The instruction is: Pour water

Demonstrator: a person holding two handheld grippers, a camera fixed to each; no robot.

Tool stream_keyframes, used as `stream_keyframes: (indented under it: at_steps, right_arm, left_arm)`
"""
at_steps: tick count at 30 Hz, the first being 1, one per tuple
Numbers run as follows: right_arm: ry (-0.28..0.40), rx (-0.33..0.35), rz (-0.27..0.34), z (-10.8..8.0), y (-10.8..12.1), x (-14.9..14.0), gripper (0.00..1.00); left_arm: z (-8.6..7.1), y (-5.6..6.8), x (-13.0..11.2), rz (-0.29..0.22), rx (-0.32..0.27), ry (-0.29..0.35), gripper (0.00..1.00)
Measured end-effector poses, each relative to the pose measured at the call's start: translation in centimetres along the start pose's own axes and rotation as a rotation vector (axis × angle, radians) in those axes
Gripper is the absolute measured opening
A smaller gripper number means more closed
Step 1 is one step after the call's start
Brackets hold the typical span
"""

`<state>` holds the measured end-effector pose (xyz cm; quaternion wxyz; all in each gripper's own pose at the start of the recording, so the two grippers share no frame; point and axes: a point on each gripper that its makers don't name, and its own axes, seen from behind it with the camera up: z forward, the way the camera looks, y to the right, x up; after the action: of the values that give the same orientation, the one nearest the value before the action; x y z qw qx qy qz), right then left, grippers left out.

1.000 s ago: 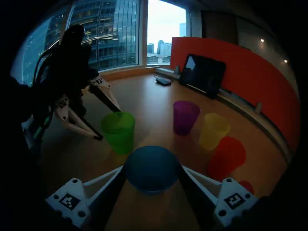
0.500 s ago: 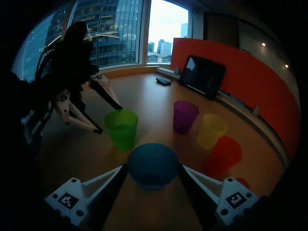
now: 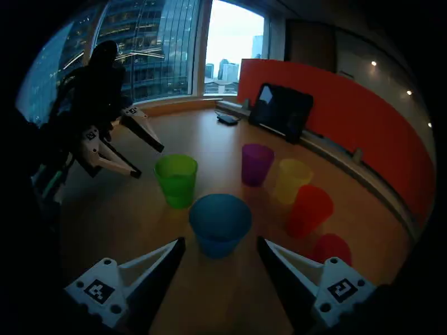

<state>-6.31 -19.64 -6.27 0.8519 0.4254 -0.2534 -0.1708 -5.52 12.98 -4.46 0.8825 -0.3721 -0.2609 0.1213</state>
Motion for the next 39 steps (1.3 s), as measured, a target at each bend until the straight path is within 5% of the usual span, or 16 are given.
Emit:
stream_keyframes:
  at_steps: [20,39]
  right_arm:
    - [0.034,-0.131,0.091,-5.2,2.1,-2.9,0.99]
    - [0.209,-0.315,0.177,-8.4,6.4,0.4,0.99]
  left_arm:
    - [-3.4,-1.6,0.1,-0.1,0.106,0.091,1.0]
    - [-6.1,-5.2,3.2,-0.129,0.308,0.262,1.0]
